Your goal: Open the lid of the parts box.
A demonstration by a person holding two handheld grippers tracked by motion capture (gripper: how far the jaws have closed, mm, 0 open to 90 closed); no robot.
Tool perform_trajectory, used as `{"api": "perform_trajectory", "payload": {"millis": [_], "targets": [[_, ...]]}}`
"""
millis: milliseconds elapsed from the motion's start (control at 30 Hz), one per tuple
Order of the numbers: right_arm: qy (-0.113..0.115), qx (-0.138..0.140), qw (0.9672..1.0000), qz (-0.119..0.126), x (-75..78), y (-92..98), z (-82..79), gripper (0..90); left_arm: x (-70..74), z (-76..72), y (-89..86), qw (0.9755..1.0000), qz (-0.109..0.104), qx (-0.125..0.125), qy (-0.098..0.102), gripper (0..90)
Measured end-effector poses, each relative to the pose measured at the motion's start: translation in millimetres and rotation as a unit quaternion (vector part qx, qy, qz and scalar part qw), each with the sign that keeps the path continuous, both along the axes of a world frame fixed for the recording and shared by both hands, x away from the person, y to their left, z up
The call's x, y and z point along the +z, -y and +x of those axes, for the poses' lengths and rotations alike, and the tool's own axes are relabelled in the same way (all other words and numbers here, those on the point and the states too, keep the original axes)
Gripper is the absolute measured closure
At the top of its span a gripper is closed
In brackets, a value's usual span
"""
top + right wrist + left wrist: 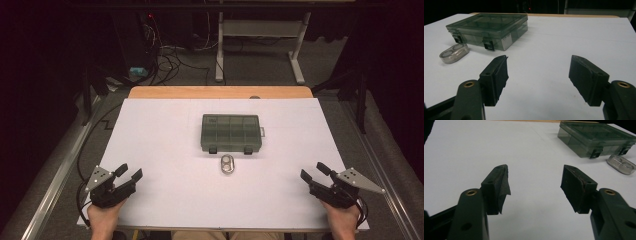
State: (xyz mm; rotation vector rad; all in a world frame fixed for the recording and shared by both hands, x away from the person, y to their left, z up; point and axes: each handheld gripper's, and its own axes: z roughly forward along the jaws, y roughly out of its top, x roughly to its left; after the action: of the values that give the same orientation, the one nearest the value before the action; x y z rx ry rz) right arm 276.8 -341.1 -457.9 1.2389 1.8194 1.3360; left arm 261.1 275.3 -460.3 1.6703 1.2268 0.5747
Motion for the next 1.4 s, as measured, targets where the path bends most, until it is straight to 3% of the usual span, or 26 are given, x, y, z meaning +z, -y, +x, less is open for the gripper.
{"api": "perform_trajectory", "payload": {"millis": [367, 533, 633, 833, 933, 1133, 1400], "targets": [[0.004, 0.013, 0.9999, 0.0, 1.1, -2.6, -0.1, 31.5, 0.2, 1.6, -1.4, 1.0, 0.003, 0.002, 0.0, 39.5], [0.004, 0.013, 0.9999, 0.001, 1.0, -2.0, -0.1, 31.5, 0.5, 0.8, 0.3, 1.0, 0.0, -0.001, -0.003, 44.3], [0.002, 0.014, 0.9999, -0.003, 1.1, -3.7, 0.2, 31.6, 1.4, 0.1, 1.5, 0.9999, 0.011, -0.006, 0.0, 43.9], [0.003, 0.02, 0.9998, -0.003, 1.2, -4.2, 1.0, 31.5, 0.9, 2.0, 3.0, 0.9999, 0.005, -0.014, -0.006, 41.1], [0.001, 0.028, 0.9996, -0.008, 0.7, -5.9, 2.1, 32.3, 0.8, 6.4, 7.0, 0.9997, 0.016, -0.018, -0.003, 39.6], [0.015, 0.02, 0.9997, -0.004, 2.4, -4.6, -0.6, 33.8, 2.5, 6.5, 9.7, 0.9997, 0.007, -0.023, 0.001, 40.2], [0.014, 0.024, 0.9996, -0.002, 2.4, -4.6, -0.1, 33.8, 2.1, 7.4, 12.8, 0.9998, 0.003, -0.018, -0.001, 40.5]]}}
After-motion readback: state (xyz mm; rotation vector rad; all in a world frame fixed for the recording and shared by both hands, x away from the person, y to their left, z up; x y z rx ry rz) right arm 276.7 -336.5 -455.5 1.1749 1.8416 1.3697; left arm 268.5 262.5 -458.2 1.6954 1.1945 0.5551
